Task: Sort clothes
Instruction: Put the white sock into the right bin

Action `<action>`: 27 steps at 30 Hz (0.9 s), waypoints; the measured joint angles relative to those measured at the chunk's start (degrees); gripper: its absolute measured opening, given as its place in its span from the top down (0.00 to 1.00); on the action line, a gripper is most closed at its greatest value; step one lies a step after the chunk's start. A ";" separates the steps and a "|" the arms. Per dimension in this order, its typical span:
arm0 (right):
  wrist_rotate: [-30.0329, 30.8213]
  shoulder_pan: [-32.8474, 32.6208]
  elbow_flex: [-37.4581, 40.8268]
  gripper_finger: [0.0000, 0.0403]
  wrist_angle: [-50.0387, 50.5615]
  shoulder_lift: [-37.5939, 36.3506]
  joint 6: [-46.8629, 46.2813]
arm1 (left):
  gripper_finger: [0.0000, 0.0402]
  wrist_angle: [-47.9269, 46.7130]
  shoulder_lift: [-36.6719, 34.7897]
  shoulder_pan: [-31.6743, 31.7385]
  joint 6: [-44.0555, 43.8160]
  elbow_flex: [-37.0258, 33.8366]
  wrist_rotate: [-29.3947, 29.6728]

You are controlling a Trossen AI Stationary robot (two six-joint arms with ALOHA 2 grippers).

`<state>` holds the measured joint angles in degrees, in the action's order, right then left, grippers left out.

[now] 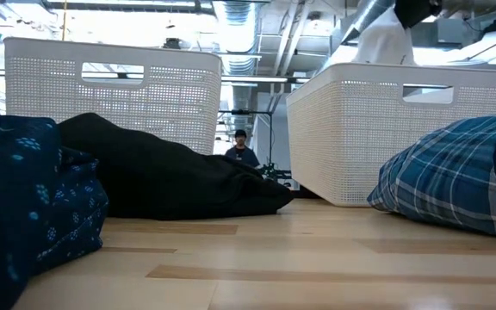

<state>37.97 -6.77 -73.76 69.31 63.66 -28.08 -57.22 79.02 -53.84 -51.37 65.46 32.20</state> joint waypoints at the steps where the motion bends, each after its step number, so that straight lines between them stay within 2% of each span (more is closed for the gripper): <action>1: -0.58 0.38 0.00 0.99 0.60 0.12 -0.54 | 0.52 -0.07 0.00 0.00 -0.41 -0.38 -0.49; 11: -0.78 4.59 0.00 0.99 2.46 0.80 -1.98 | 0.52 -0.02 0.02 -0.20 -2.10 -1.69 -2.13; 27: -2.73 19.27 0.00 0.99 4.10 8.58 2.41 | 0.52 -0.34 0.02 -2.47 -6.47 -1.69 -2.11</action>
<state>35.24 12.50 -73.76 73.41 72.24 -25.68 -57.56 79.05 -56.31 -57.85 63.77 30.09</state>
